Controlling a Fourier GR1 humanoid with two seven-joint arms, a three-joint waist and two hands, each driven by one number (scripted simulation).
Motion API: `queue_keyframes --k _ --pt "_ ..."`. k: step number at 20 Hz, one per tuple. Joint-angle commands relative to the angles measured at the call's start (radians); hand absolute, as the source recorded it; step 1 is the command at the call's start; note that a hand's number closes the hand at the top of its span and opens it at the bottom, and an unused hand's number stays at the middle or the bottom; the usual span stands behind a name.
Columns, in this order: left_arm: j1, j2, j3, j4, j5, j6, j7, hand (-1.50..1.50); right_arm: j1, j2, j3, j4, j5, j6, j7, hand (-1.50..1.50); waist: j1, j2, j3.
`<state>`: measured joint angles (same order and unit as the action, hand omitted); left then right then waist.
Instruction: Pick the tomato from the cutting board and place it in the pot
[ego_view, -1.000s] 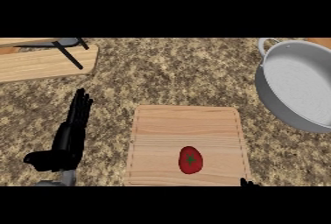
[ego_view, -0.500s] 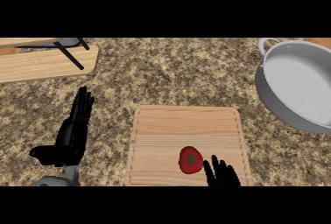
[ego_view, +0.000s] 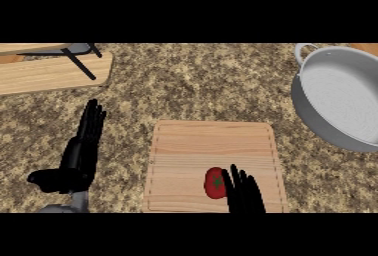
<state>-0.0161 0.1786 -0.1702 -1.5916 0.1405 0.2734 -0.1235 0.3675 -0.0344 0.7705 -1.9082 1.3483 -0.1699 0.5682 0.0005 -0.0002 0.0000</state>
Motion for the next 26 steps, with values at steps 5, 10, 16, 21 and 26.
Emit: queue_keyframes --k 5,10,16,21,26 --pt "-0.028 -0.046 0.016 0.037 -0.044 -0.012 0.004 0.0 -0.126 0.034 -0.038 0.165 -0.045 -0.043 0.042 -1.5 -0.002 0.0 0.0" --pt "0.029 -0.013 0.059 -0.012 -0.021 -0.074 0.0 0.0 -0.211 0.034 -0.099 0.265 -0.112 -0.099 0.017 -1.5 0.001 0.0 0.0" --pt "0.018 -0.04 0.062 0.05 -0.026 -0.078 -0.048 0.0 -0.217 0.01 -0.049 0.277 0.03 -0.226 -0.021 1.5 -0.001 0.0 0.0" --pt "-0.057 -0.066 0.062 0.044 -0.065 -0.048 0.029 0.0 -0.295 0.023 -0.124 0.307 0.01 -0.201 -0.033 1.5 -0.002 0.0 0.0" --pt "0.04 -0.06 0.055 -0.073 -0.074 -0.061 0.047 0.0 -0.207 -0.051 -0.08 0.222 0.024 -0.263 -0.047 1.5 0.0 -0.001 0.0"
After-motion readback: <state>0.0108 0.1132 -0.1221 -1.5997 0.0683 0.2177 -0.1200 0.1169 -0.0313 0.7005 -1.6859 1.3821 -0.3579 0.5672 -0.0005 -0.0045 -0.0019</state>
